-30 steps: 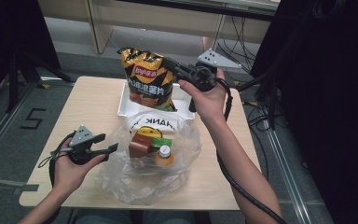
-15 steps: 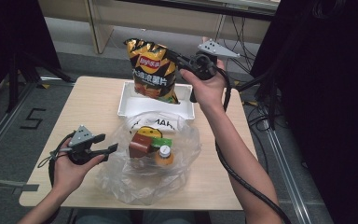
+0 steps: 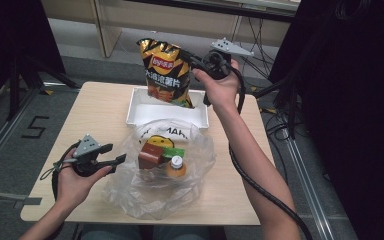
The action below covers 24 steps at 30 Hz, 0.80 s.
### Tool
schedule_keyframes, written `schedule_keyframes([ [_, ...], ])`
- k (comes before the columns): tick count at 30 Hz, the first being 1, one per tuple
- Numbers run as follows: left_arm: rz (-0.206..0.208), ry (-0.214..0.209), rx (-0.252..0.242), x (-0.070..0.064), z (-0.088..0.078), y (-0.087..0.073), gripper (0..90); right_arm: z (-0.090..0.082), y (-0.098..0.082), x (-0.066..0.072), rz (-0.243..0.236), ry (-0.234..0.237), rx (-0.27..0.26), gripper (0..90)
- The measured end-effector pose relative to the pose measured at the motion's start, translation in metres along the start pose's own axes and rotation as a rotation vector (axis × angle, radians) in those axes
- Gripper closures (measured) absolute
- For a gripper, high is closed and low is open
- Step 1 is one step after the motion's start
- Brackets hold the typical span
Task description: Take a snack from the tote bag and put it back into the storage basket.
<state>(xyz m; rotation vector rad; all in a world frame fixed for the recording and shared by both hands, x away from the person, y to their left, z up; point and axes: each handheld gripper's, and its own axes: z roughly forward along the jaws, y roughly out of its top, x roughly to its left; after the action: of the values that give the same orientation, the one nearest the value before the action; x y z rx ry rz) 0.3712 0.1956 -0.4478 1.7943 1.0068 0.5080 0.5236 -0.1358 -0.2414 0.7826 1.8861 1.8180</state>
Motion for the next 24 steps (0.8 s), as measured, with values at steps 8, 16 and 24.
schedule_keyframes([
  [8, 0.006, -0.002, 0.004, 0.0, 0.0, 0.0, 35.9, 0.01, -0.007, -0.011, 0.016, -0.023, 0.022, 90.0],
  [16, -0.004, -0.003, 0.008, -0.002, 0.001, -0.002, 36.0, 0.024, -0.016, -0.018, 0.035, -0.038, 0.058, 90.0],
  [24, -0.005, -0.003, 0.011, -0.001, 0.0, -0.003, 36.0, 0.038, -0.025, -0.027, 0.042, -0.045, 0.08, 90.0],
])
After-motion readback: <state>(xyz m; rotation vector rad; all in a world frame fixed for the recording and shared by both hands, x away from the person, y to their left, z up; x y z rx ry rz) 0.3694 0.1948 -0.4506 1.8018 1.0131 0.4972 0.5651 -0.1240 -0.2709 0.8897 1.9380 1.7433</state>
